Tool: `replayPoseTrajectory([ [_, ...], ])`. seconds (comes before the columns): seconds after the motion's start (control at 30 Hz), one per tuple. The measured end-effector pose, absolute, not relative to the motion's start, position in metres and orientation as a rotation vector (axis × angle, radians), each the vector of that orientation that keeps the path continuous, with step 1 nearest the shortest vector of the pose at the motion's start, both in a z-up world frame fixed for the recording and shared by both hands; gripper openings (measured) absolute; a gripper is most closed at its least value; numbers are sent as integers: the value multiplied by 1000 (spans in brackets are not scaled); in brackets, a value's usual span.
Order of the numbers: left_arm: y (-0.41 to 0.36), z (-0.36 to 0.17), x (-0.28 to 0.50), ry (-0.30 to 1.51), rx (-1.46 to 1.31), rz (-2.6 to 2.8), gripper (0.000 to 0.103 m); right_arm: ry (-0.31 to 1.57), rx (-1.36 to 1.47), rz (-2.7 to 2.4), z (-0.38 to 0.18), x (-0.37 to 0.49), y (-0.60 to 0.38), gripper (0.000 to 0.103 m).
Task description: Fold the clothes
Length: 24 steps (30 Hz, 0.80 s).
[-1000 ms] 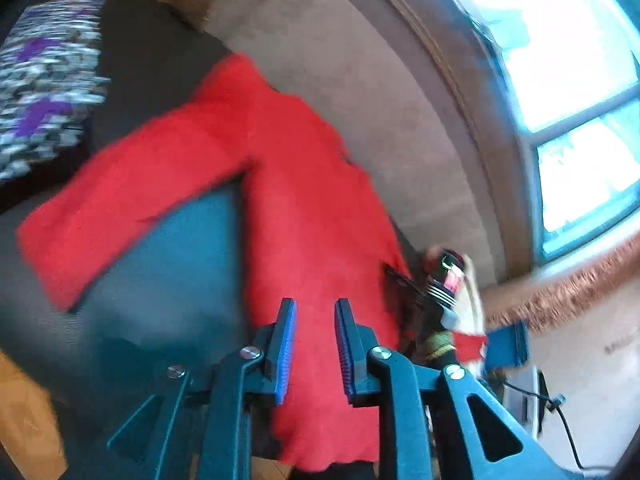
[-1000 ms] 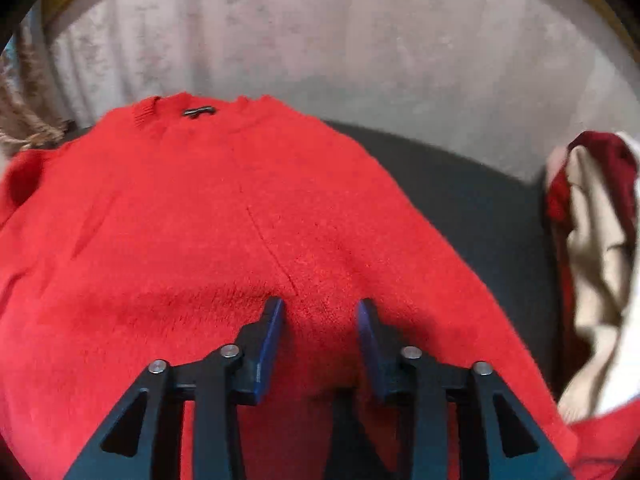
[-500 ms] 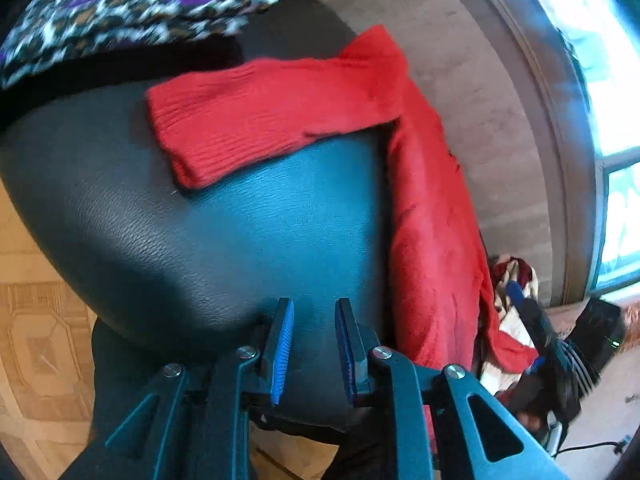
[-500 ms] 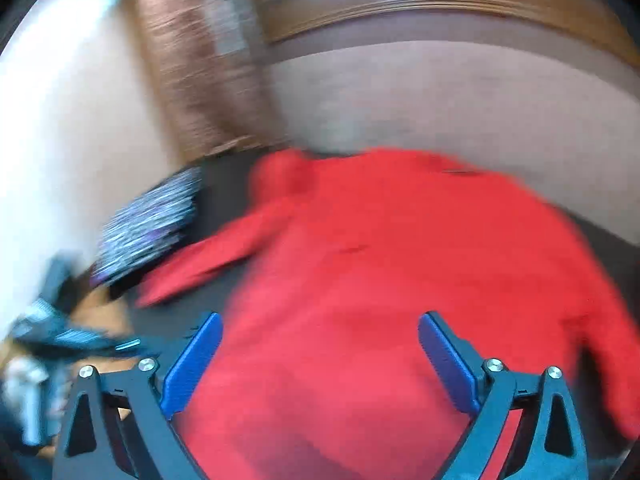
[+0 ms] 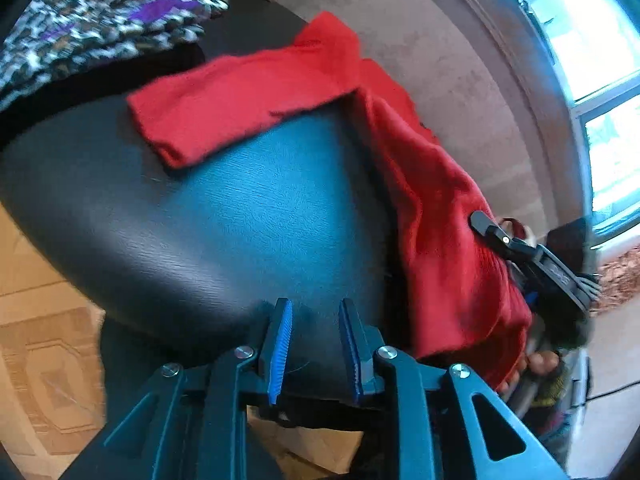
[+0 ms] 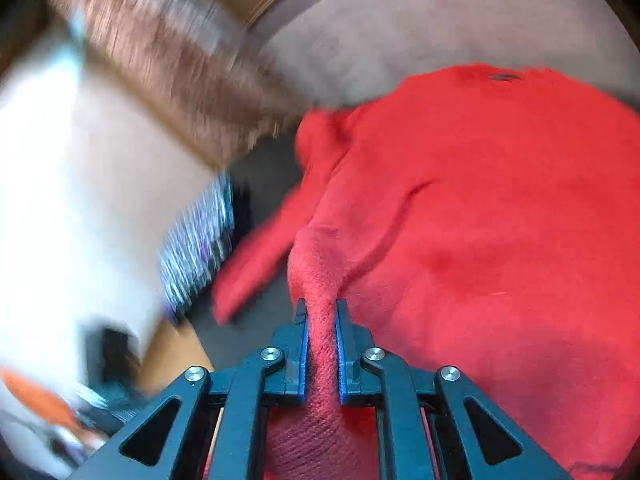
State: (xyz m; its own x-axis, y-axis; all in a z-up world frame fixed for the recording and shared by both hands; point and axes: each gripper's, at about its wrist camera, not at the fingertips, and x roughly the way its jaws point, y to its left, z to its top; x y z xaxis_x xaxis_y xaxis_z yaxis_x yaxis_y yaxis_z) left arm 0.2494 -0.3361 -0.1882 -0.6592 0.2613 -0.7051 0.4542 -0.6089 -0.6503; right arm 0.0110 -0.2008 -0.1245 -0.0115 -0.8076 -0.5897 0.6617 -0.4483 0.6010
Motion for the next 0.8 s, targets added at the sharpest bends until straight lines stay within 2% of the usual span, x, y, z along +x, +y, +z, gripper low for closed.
replayPoseTrajectory([
  [0.17,-326,-193,215,1400,1248,-2458,25,-497,1285,-1752,-183,-49,-131,14],
  [0.2,-324,-193,206,1422,1258,-2464,25,-550,1315,-1758,-196,-59,-119,12],
  [0.23,-322,-193,197,1444,1269,-2469,26,-614,1294,-1734,-204,-59,-110,6],
  [0.27,-320,-195,187,1472,1280,-2470,27,-677,1270,-1708,-212,-59,-101,6],
  [0.57,-289,-203,121,1704,1372,-2423,30,-674,1169,-1684,-213,-59,-87,11],
  [0.8,-271,-202,95,1793,1413,-2415,34,-672,1143,-1675,-207,-55,-82,12],
])
